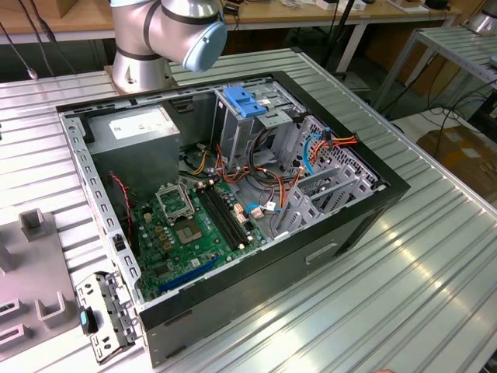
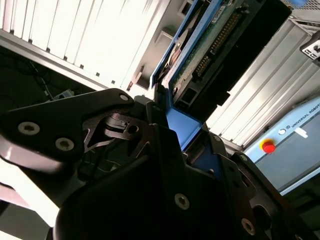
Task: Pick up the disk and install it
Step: 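Pick up the disk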
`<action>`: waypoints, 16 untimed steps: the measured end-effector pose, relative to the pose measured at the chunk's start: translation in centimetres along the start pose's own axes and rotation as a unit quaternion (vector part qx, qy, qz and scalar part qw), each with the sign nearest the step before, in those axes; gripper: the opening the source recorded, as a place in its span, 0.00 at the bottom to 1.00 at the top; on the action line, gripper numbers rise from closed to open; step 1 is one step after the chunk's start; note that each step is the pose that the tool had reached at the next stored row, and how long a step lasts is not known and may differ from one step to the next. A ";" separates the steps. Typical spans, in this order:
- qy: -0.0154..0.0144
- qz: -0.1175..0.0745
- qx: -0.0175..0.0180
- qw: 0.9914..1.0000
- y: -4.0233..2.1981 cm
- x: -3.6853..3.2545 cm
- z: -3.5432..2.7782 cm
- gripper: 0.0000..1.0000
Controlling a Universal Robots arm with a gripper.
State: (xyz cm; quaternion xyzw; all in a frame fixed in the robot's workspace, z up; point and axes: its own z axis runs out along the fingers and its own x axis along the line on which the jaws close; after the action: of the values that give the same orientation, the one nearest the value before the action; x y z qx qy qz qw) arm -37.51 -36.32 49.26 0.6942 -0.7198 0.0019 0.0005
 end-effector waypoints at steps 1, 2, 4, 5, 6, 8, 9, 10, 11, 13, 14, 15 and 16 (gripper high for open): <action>0.000 0.000 0.000 1.000 -0.23 -0.01 0.00 0.37; 0.000 0.000 0.000 1.000 -0.45 -0.01 0.00 0.37; 0.000 0.000 0.000 1.000 -1.08 -0.03 0.00 0.37; 0.000 0.000 0.000 1.000 -1.33 -0.04 -0.01 0.37; 0.000 0.000 0.000 1.000 -1.52 -0.05 0.00 0.37; 0.000 0.000 0.000 1.000 -1.92 -0.02 0.00 0.37; 0.000 0.000 0.000 1.000 -1.94 -0.02 0.00 0.37; 0.000 0.000 0.000 1.000 -1.94 -0.01 -0.01 0.37; 0.001 0.000 0.000 1.000 -1.95 0.00 -0.10 0.37; 0.001 0.000 0.000 1.000 -2.00 0.01 -0.37 0.37; 0.002 0.000 0.000 1.000 -2.06 0.00 -0.39 0.37; 0.004 0.000 0.000 1.000 -2.27 0.00 -0.39 0.37; 0.005 0.000 0.000 1.000 -2.58 -0.01 -0.40 0.37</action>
State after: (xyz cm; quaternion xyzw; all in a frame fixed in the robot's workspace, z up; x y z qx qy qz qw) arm -34.94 -36.40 49.67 0.6939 -0.7200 0.0053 0.0043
